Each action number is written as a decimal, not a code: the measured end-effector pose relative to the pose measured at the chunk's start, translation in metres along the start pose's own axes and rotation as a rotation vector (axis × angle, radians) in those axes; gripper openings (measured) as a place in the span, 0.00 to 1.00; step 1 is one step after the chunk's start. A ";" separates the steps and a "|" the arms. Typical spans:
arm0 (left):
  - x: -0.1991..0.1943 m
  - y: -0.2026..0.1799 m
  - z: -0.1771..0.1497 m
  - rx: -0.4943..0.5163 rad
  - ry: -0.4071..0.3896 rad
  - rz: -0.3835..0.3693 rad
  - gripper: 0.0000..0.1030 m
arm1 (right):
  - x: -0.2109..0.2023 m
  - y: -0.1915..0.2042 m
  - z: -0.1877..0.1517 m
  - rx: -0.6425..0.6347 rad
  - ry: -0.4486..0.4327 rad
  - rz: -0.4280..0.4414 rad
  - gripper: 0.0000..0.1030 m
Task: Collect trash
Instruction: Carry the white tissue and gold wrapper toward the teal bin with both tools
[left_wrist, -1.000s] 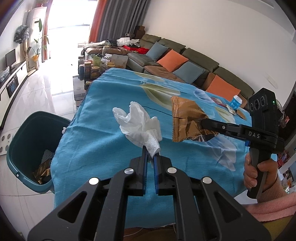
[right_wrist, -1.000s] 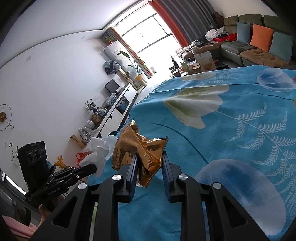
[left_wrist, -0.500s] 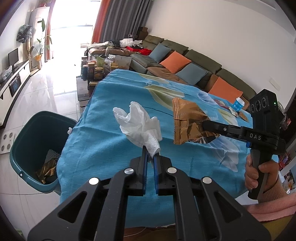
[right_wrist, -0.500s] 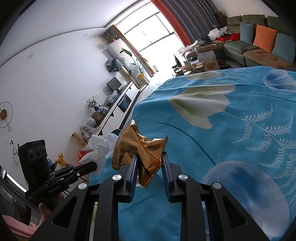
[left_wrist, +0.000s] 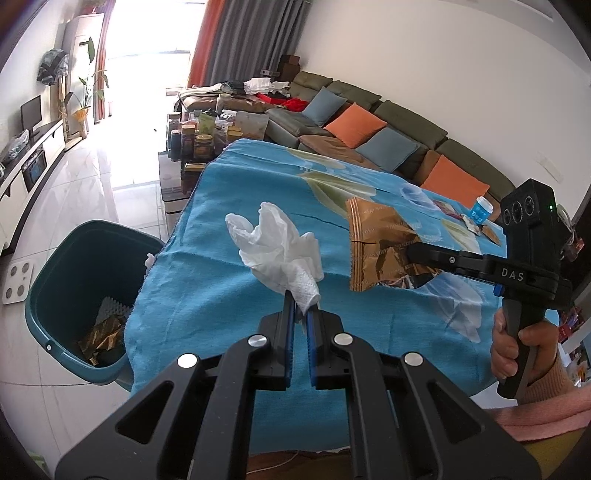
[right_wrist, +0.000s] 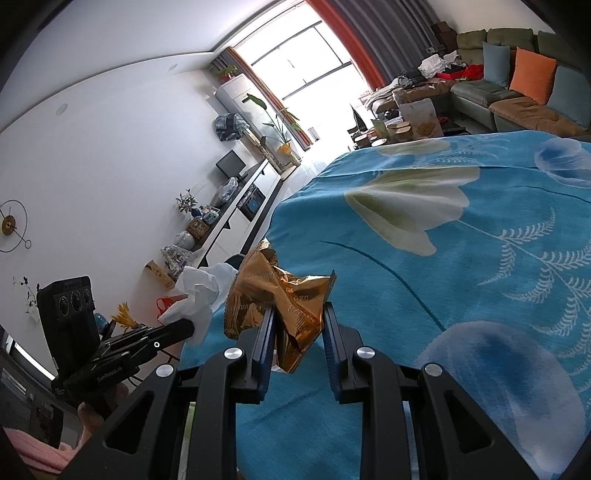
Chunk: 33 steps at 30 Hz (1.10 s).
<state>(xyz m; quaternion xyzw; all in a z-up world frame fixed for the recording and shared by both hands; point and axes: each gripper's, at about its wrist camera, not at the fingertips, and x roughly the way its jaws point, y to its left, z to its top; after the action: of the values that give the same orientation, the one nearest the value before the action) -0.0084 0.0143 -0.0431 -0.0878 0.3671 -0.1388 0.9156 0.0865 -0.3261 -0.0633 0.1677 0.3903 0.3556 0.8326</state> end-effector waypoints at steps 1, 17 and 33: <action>-0.001 0.001 0.000 -0.001 -0.001 0.001 0.06 | 0.001 0.001 0.000 -0.001 0.002 0.001 0.22; -0.005 0.008 -0.003 -0.014 -0.006 0.020 0.06 | 0.011 0.007 0.002 -0.018 0.020 0.020 0.22; -0.013 0.020 -0.004 -0.027 -0.013 0.037 0.06 | 0.022 0.014 0.005 -0.033 0.041 0.035 0.22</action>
<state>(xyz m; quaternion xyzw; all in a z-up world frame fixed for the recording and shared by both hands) -0.0159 0.0372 -0.0429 -0.0942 0.3644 -0.1164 0.9191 0.0935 -0.3010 -0.0640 0.1534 0.3985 0.3799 0.8206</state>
